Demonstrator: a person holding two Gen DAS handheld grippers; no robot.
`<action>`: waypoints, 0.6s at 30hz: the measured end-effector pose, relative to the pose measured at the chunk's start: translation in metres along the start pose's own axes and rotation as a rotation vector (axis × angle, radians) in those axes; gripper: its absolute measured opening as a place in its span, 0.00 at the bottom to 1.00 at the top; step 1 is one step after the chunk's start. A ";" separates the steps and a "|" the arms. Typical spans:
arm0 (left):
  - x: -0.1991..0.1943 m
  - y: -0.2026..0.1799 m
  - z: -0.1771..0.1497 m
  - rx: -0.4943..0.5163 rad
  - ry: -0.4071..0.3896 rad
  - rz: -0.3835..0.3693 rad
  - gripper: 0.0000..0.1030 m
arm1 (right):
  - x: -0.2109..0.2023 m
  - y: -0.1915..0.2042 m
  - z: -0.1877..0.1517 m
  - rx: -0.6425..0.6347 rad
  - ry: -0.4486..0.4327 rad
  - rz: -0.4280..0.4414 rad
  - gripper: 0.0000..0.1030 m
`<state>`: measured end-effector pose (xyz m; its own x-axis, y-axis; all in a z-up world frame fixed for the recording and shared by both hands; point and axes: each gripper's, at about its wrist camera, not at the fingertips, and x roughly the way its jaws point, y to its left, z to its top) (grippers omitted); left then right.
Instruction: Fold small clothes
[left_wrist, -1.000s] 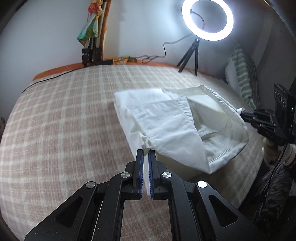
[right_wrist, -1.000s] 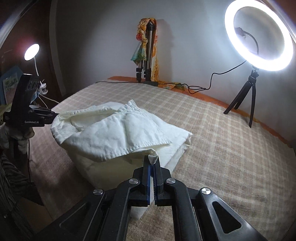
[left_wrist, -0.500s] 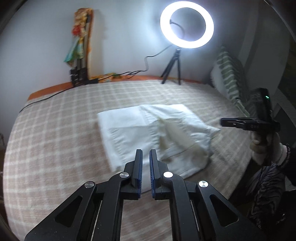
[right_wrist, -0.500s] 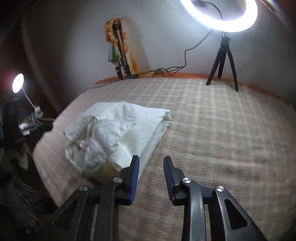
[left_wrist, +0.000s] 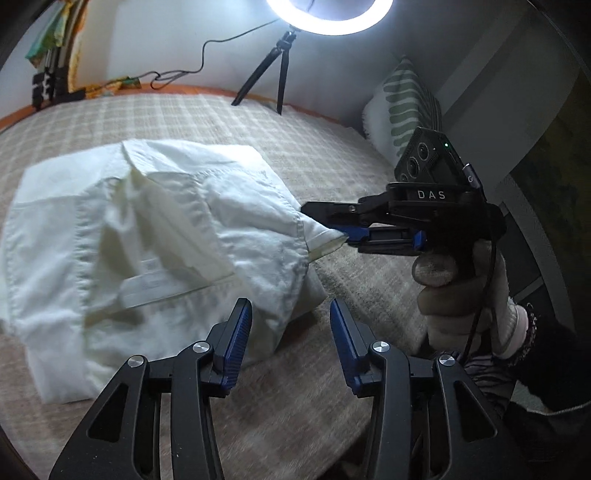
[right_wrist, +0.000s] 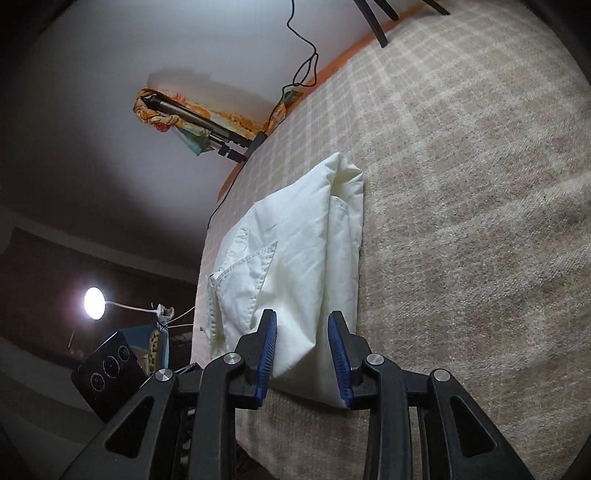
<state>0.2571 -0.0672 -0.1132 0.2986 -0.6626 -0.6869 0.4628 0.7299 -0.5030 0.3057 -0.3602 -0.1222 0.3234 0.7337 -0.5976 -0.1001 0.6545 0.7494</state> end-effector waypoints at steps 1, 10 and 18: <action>0.004 0.001 0.001 -0.006 0.008 0.004 0.33 | 0.005 0.000 0.000 0.010 0.002 0.003 0.30; -0.014 0.006 -0.009 -0.007 -0.010 -0.026 0.03 | -0.004 0.057 -0.004 -0.273 -0.085 -0.156 0.00; 0.001 0.011 -0.037 -0.016 0.106 0.011 0.03 | 0.021 0.046 -0.009 -0.374 0.010 -0.405 0.10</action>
<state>0.2314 -0.0537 -0.1383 0.2133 -0.6339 -0.7434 0.4468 0.7400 -0.5028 0.2990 -0.3129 -0.1027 0.3968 0.4104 -0.8210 -0.2978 0.9036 0.3078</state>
